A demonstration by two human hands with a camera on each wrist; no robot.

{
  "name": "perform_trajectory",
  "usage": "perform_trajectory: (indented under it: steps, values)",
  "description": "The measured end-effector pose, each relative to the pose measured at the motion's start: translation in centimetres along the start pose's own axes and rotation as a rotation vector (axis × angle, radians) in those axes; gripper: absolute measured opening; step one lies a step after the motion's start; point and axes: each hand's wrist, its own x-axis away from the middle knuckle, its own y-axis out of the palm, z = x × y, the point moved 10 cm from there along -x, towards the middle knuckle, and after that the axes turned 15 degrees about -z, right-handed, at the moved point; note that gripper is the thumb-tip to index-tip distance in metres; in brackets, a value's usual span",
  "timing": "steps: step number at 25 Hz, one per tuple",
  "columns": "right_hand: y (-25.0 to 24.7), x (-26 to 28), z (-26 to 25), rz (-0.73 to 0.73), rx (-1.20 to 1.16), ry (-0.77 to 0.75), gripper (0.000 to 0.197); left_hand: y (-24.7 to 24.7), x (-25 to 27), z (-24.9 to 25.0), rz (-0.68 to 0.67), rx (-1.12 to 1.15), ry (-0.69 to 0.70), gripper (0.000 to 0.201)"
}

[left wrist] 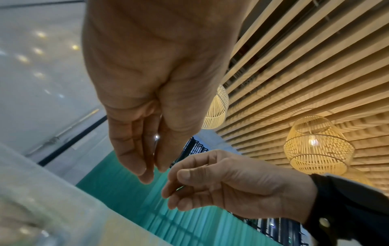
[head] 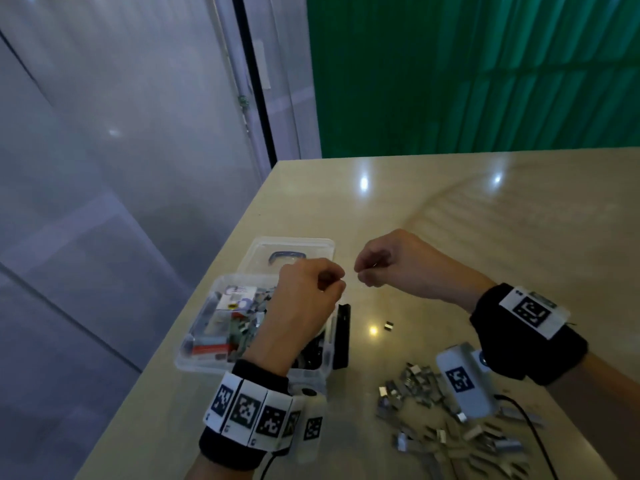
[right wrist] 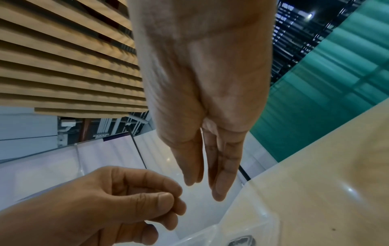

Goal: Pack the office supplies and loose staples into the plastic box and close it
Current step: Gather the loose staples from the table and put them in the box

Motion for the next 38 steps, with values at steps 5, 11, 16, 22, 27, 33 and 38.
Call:
perform_trajectory:
  steps: [5,11,16,22,27,33,38]
  values:
    - [0.5,4.4,6.8,-0.11,-0.013,0.151,0.003,8.3,-0.4,4.4,-0.201,0.008,0.044,0.021]
    - [2.7,6.4,14.4,-0.201,0.081,0.325,0.006,16.9,-1.1,1.7,-0.407,-0.154,-0.1,0.033]
    - [6.9,7.7,17.7,-0.398,0.228,0.427,0.029,20.0,-2.8,-1.1,-0.44,-0.312,-0.128,0.041]
    - [8.9,8.6,17.1,-0.395,0.269,0.382,0.062,21.4,-3.5,-2.1,-0.477,-0.51,-0.156,0.032]
    - [10.0,9.0,16.1,-0.343,0.332,0.385,0.052,20.7,-2.8,-2.8,-0.384,-0.385,-0.185,0.016]
    - [9.3,9.8,15.3,-0.312,0.304,0.333,0.026,21.3,-0.5,-4.1,-0.404,-0.179,-0.235,0.02]
    - [9.6,10.5,15.0,-0.303,0.312,0.347,0.027,22.1,1.1,-3.4,-0.422,-0.07,-0.19,0.026]
